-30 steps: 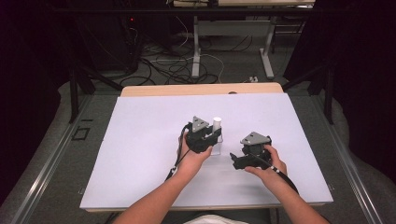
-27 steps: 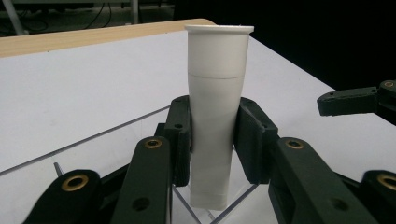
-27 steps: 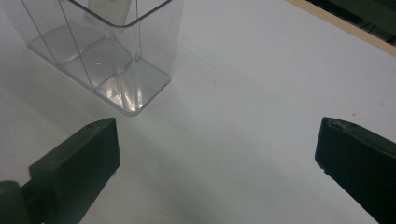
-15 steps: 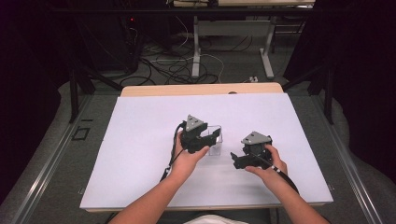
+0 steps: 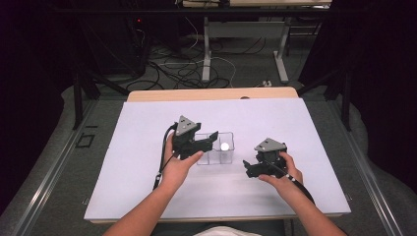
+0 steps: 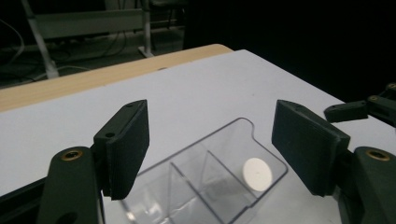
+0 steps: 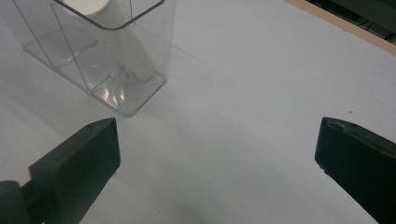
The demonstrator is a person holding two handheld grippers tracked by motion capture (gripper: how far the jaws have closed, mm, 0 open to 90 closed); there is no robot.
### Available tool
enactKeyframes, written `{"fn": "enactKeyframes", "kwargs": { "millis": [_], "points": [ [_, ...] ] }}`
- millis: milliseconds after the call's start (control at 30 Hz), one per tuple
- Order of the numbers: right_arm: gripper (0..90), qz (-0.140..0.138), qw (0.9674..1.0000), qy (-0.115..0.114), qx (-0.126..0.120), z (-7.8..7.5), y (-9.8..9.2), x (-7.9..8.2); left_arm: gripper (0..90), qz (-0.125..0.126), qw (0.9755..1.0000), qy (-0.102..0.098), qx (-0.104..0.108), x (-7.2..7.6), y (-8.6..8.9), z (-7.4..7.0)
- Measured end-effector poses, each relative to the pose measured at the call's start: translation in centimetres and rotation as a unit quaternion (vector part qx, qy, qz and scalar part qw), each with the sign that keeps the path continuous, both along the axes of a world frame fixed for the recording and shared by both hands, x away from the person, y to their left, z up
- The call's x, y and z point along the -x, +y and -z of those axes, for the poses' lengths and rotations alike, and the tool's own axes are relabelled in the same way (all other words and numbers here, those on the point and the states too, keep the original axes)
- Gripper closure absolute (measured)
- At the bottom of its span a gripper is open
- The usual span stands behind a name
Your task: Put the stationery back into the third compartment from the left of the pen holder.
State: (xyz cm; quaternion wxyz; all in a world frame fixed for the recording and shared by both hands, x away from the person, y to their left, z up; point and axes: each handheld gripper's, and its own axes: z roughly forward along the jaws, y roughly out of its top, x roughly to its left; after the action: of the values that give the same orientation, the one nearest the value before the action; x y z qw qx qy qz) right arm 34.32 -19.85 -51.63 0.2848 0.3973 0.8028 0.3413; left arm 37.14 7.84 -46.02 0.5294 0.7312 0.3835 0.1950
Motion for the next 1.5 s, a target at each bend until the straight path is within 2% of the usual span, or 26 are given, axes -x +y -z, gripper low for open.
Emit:
{"fn": "enactKeyframes", "kwargs": {
  "millis": [67, 133, 200, 367, 533, 733, 800, 867, 967, 1133, 1200, 1333, 1500],
  "points": [
    [0.0, 0.003, 1.0000, -0.001, 0.000, 0.0, 0.0, 0.0, 27.7, -0.012, 0.9999, -0.004, -0.005, 0.0, 0.8, -0.1],
    [0.0, 0.005, 1.0000, 0.002, -0.002, 0.0, -0.1, 0.0, 27.4, -0.023, 0.9997, 0.000, 0.001, 0.0, 1.6, -0.1],
    [0.0, 0.006, 1.0000, 0.004, 0.001, -0.1, -0.1, 0.0, 27.0, -0.030, 0.9995, 0.011, 0.006, -0.1, 2.5, -0.1],
    [0.0, 0.004, 1.0000, 0.002, -0.001, -0.1, -0.3, -0.1, 17.6, -0.048, 0.9984, 0.028, 0.007, -0.3, 4.7, 0.1],
    [0.0, 0.005, 1.0000, 0.001, -0.003, -0.1, -0.3, -0.1, 11.9, -0.067, 0.9964, 0.051, 0.012, -0.4, 6.7, 0.6],
    [0.0, 0.008, 1.0000, 0.002, -0.006, -0.1, -0.4, -0.2, 1.0, -0.082, 0.9945, 0.065, 0.003, -0.4, 8.7, 1.4],
    [0.0, 0.009, 0.9999, 0.002, -0.007, -0.1, -0.5, -0.2, 0.3, -0.089, 0.9937, 0.069, 0.003, -0.3, 9.3, 1.6],
    [0.0, 0.011, 0.9999, 0.002, -0.009, -0.1, -0.5, -0.2, 0.3, -0.091, 0.9934, 0.069, -0.006, -0.2, 10.0, 1.8],
    [0.0, 0.013, 0.9999, 0.002, -0.008, -0.1, -0.6, -0.2, 0.3, -0.102, 0.9918, 0.077, -0.009, -0.1, 10.9, 2.3],
    [0.0, 0.017, 0.9998, 0.006, -0.011, 0.0, -0.7, -0.3, 0.3, -0.118, 0.9886, 0.090, -0.026, 0.2, 12.6, 3.1],
    [0.0, 0.021, 0.9996, 0.013, -0.011, 0.0, -0.7, -0.3, 0.3, -0.126, 0.9873, 0.093, -0.027, 0.3, 13.2, 3.5],
    [0.0, 0.020, 0.9996, 0.008, -0.015, 0.0, -1.0, -0.4, 0.3, -0.139, 0.9850, 0.099, -0.029, 0.6, 14.5, 4.1],
    [0.0, 0.027, 0.9994, 0.015, -0.017, 0.2, -1.0, -0.4, 0.3, -0.152, 0.9820, 0.108, -0.033, 0.7, 15.8, 5.1]
  ]
}}
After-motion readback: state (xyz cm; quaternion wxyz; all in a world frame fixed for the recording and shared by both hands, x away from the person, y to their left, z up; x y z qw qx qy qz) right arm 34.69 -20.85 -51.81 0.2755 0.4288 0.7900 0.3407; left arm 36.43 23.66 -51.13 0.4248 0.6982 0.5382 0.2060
